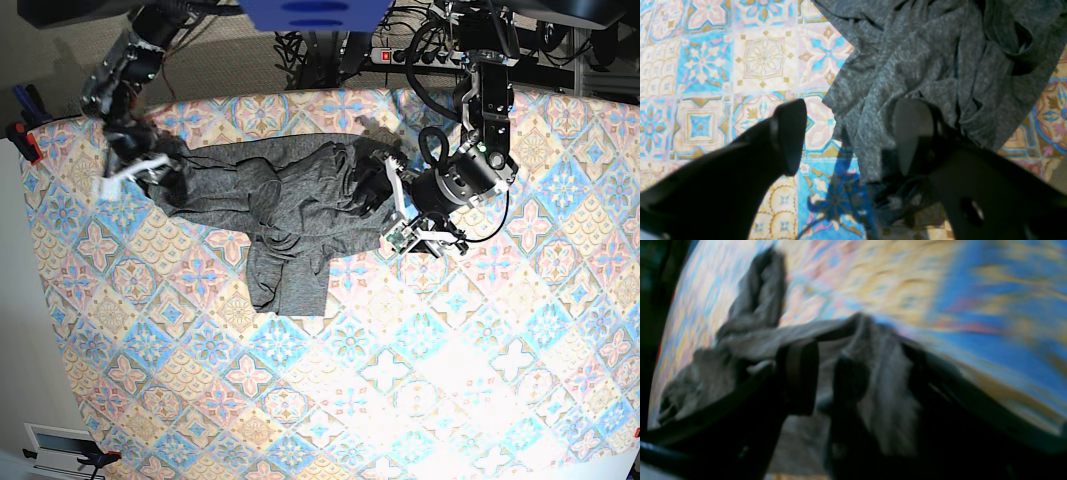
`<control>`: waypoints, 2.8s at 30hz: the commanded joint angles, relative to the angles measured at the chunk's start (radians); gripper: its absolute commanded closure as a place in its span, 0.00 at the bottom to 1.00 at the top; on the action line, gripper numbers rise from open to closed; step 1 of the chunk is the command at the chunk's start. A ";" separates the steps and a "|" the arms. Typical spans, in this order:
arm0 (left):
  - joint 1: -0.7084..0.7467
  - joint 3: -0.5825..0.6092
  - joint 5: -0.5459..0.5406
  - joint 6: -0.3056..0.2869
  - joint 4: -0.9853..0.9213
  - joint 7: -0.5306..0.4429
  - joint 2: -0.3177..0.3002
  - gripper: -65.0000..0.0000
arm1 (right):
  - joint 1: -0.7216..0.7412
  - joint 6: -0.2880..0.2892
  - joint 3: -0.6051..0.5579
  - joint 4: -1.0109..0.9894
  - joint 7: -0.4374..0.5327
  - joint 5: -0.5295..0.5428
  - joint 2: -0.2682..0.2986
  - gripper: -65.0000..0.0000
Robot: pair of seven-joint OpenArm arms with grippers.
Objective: Layout the t-shirt on the table in an organized manner, then fold the t-shirt properly
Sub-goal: 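Release the shirt with the left gripper and move the right gripper to the shirt end, then grasp the shirt end with the right gripper and fold it toward the middle, then press and adjust the folded grey shirt bundle with the right gripper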
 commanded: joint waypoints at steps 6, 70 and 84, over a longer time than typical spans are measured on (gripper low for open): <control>-0.015 -0.005 -0.012 0.002 0.017 -0.021 -0.002 0.37 | -0.056 -0.004 -0.168 0.049 -0.048 -0.026 -0.007 0.46; -0.011 0.002 -0.011 0.002 -0.029 -0.021 0.002 0.37 | 0.097 -0.143 -0.641 0.416 -0.085 -1.017 -0.047 1.00; -0.012 0.002 -0.011 0.002 -0.072 -0.021 0.004 0.37 | 0.057 -0.143 -0.818 0.411 -0.090 -1.017 -0.047 0.81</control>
